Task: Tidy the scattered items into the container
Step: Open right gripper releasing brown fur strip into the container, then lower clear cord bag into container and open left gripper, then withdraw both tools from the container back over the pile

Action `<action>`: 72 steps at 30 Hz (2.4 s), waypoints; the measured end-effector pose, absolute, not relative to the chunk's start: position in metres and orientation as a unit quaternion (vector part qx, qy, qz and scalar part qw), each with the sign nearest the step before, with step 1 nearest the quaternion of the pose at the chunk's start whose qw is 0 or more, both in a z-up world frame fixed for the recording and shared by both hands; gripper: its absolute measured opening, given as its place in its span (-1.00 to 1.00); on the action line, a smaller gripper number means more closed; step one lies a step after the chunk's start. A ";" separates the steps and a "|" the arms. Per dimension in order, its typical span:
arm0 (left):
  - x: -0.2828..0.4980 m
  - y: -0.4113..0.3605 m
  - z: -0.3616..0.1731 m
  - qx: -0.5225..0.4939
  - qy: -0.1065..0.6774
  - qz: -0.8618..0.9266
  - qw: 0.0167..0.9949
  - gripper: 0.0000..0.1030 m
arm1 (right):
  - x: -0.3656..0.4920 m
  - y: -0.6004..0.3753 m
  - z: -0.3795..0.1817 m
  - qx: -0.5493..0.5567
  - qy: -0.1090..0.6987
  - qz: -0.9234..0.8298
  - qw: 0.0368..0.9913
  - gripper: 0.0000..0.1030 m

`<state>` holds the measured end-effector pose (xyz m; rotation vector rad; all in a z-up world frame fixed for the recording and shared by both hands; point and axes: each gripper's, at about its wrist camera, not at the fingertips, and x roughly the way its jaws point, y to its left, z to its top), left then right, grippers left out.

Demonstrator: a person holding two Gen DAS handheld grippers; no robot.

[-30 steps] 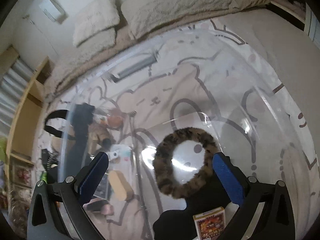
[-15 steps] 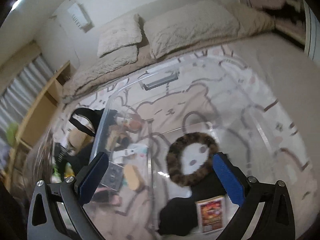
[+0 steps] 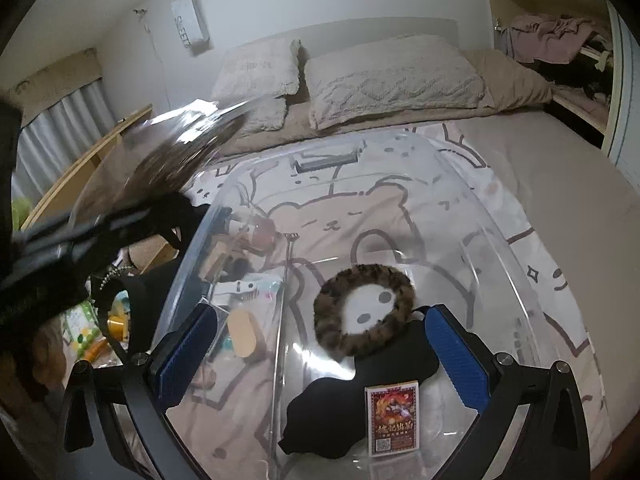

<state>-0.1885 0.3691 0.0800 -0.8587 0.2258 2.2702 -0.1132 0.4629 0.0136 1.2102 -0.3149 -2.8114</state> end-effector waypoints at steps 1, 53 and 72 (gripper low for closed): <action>-0.191 0.377 0.077 -0.337 0.095 0.871 0.344 -0.19 | -0.114 0.462 0.011 0.396 -0.100 -0.912 0.032 1.00; -0.194 0.357 0.041 -0.381 0.124 0.880 0.257 0.90 | -0.111 0.458 -0.001 0.397 -0.104 -0.911 0.045 1.00; -0.182 0.299 0.038 -0.373 0.098 0.889 0.246 1.00 | -0.107 0.455 0.002 0.381 -0.090 -0.920 -0.017 1.00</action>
